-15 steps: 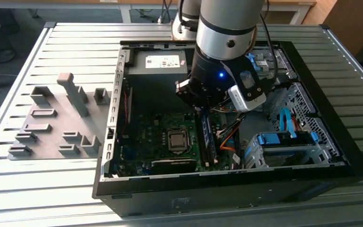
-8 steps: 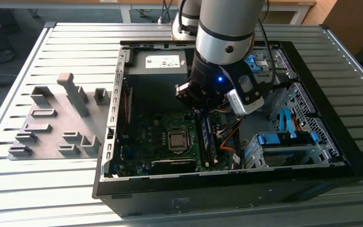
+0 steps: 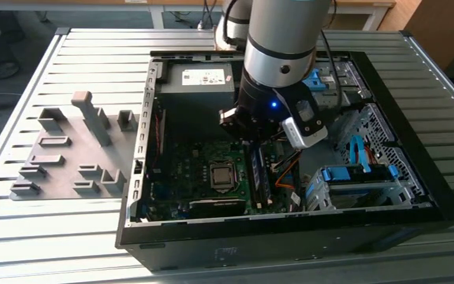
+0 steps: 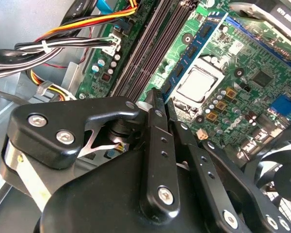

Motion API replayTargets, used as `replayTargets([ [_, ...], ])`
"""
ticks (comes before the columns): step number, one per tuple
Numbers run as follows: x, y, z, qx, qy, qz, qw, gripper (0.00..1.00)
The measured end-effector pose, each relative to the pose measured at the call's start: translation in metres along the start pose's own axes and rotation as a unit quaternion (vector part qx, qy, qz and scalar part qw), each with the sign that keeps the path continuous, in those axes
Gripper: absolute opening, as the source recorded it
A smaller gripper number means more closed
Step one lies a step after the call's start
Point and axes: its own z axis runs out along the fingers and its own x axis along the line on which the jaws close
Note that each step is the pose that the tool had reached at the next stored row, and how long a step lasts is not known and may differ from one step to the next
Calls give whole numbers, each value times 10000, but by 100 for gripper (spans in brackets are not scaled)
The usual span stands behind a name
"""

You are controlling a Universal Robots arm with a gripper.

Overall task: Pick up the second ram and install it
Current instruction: 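Insert the second ram into the second slot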

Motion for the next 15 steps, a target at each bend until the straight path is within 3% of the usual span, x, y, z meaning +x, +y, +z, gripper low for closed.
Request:
replayTargets([
  [7,-29,-17,74,0,0,1,10000,14],
  [15,-35,-17,80,0,0,1,10000,14],
])
